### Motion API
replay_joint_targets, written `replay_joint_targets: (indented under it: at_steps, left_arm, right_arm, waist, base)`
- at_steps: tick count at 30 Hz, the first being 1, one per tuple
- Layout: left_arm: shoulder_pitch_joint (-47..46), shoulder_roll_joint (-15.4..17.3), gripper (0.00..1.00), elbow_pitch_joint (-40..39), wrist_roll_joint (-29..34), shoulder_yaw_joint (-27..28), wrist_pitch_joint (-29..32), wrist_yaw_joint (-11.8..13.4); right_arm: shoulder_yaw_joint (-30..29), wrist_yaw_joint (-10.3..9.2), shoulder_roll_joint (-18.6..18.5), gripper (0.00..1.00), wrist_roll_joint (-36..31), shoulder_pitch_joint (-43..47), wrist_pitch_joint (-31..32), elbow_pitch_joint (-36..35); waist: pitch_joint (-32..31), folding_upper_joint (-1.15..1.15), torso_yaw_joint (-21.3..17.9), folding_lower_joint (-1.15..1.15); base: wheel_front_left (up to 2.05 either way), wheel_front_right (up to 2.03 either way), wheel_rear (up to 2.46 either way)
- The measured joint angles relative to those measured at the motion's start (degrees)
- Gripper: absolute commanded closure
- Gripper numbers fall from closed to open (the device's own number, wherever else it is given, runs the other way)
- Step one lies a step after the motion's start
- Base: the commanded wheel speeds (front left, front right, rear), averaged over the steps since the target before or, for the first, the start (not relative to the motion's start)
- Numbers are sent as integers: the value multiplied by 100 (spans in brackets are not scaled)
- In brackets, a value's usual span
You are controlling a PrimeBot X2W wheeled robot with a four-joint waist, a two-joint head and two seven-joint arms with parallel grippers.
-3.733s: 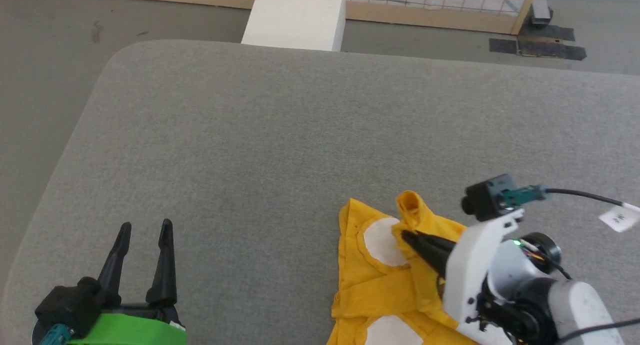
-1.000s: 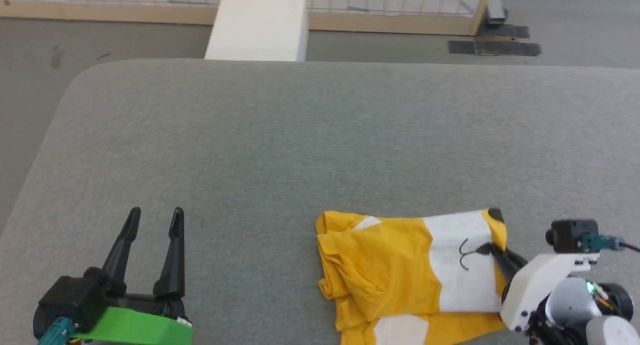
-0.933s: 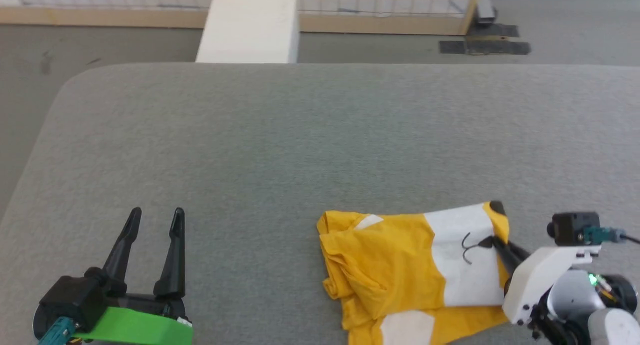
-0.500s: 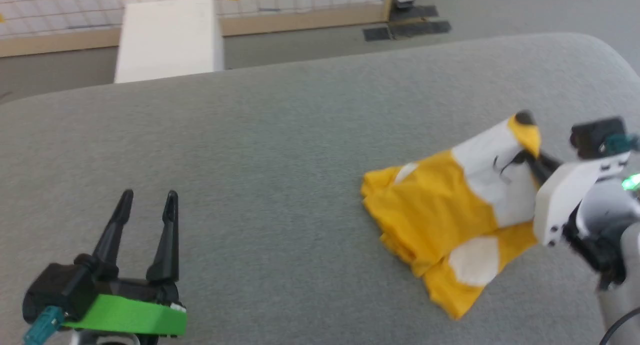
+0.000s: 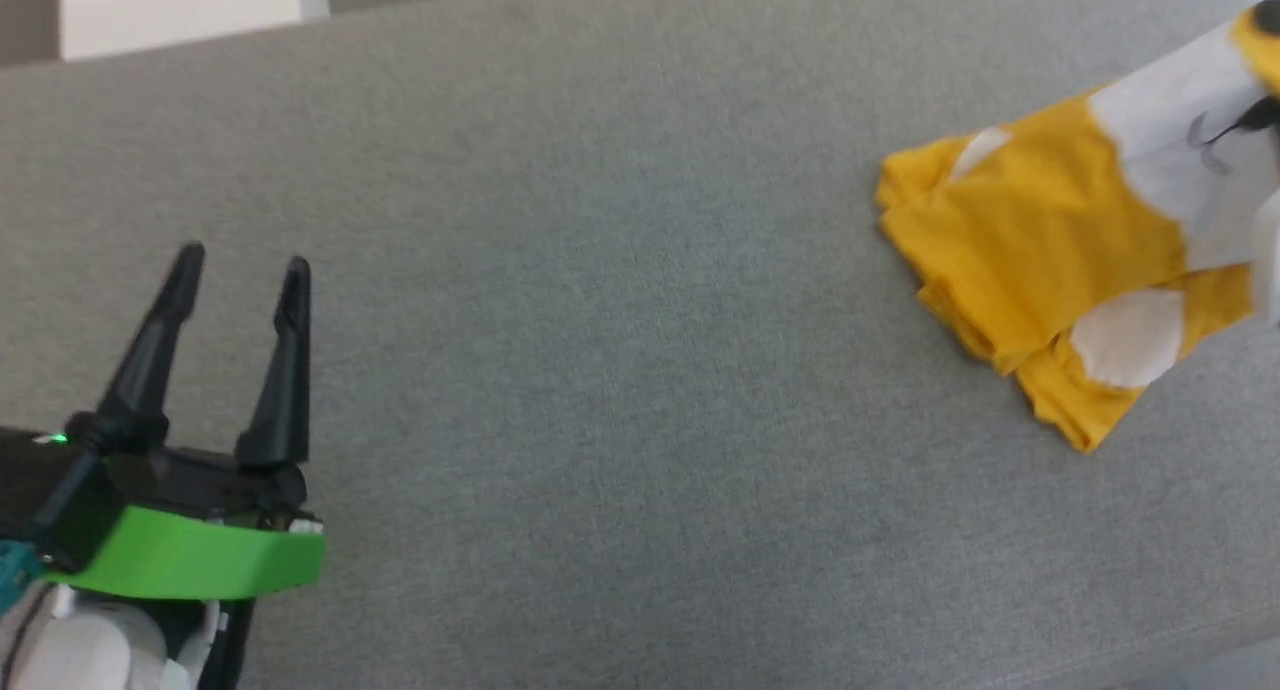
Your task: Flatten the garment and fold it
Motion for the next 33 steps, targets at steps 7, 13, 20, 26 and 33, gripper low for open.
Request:
replay_joint_targets:
  at_steps: [7, 13, 20, 26, 33]
  left_arm:
    - [-242, 257, 0, -312, 120, 182, 87, 0]
    - [-416, 414, 0, -536, 204, 280, 165, -29]
    - [-580, 533, 0, -738, 281, 377, 116, -40]
    - [-656, 542, 0, -815, 292, 376, 16, -53]
    - [-669, 487, 0, -761, 245, 347, -78, -41]
  right_arm:
    - [-635, 0, -388, 100, -425, -218, -246, 267]
    - [-1069, 0, -604, 100, -756, -333, -486, 411]
    - [-1323, 0, -637, 100, -1126, -341, -818, 717]
    - [-1412, 0, -444, 87, -1315, -436, -990, 1152]
    - [-1474, 0, -464, 0, -1540, -508, -1224, 1516]
  waist:
    - [678, 0, -116, 0]
    - [1225, 0, -163, 0]
    - [1750, 0, -173, 1]
    - [1948, 0, -130, 1]
    - [1836, 0, -22, 0]
  base:
    - [0, 0, 0]
    - [0, 0, 0]
    - [0, 0, 0]
    - [0, 0, 0]
    - [0, 0, 0]
